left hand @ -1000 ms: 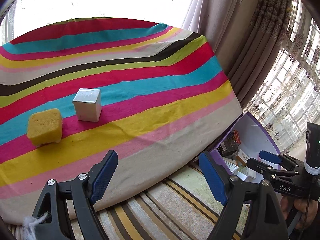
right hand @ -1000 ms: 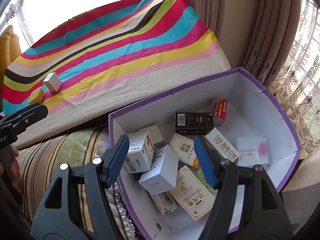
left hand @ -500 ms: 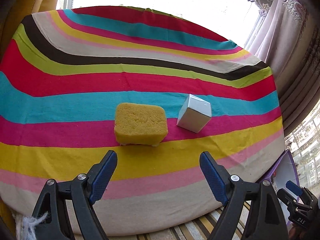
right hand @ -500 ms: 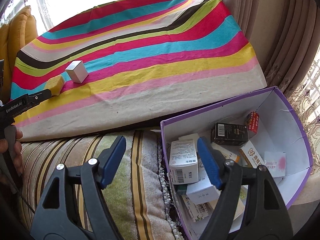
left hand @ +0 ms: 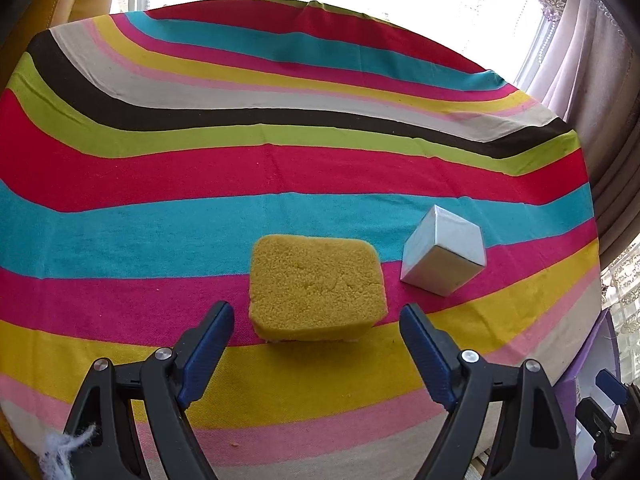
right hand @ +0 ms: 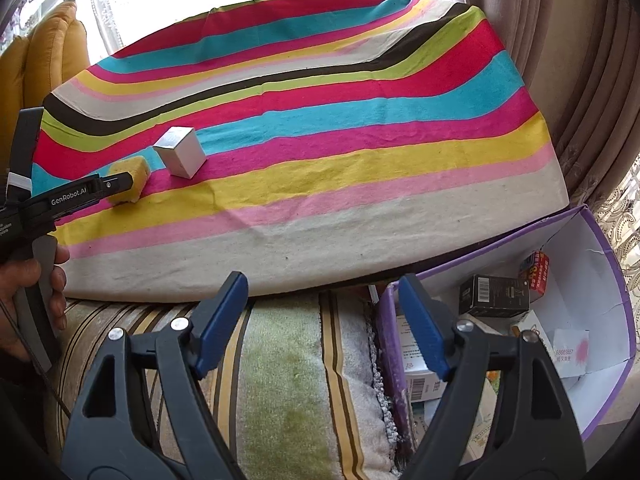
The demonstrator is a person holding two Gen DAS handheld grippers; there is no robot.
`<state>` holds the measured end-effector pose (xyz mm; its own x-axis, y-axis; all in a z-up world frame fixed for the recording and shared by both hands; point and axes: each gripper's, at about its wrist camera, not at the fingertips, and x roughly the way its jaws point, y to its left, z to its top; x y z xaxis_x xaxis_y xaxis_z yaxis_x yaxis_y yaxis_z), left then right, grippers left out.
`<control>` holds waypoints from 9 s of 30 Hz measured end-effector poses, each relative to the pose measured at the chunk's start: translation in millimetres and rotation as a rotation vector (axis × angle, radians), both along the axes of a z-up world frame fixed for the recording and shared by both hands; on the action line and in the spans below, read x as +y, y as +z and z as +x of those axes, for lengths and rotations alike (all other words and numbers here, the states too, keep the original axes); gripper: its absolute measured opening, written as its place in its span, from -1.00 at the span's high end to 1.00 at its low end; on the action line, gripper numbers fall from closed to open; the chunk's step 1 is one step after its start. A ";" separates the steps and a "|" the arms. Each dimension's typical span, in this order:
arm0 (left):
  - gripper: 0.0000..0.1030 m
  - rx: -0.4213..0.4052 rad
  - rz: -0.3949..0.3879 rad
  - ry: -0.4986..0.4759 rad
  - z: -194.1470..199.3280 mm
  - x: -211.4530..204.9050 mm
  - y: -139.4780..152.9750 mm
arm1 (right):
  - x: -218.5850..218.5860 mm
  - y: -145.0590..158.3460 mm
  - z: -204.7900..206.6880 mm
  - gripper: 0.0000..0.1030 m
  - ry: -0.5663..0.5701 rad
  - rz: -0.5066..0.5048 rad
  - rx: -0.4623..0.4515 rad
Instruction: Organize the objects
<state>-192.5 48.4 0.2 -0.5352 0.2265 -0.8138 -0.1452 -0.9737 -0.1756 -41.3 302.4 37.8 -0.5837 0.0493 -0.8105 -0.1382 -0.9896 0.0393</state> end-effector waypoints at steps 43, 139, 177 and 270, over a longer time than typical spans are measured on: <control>-0.27 0.098 -0.042 0.263 -0.5 -88.4 -8.0 | -144.3 -30.1 -144.9 -0.59 0.027 0.084 0.095; -0.27 0.102 -0.008 -0.597 178.6 216.4 46.8 | 139.0 14.3 123.3 0.13 -0.354 0.135 0.011; -0.83 -0.186 0.220 -0.607 212.7 207.4 19.3 | 147.8 17.8 177.9 -0.60 -0.440 0.203 -0.103; -1.00 -0.017 0.046 -0.768 206.8 298.0 31.3 | 193.5 12.9 186.6 -0.80 -0.548 0.139 -0.074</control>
<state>14.3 346.4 31.6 -0.2015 0.5630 -0.8015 -0.7743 -0.5928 -0.2217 145.3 495.9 50.6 -0.3846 0.4379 -0.8126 -0.6305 -0.7676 -0.1152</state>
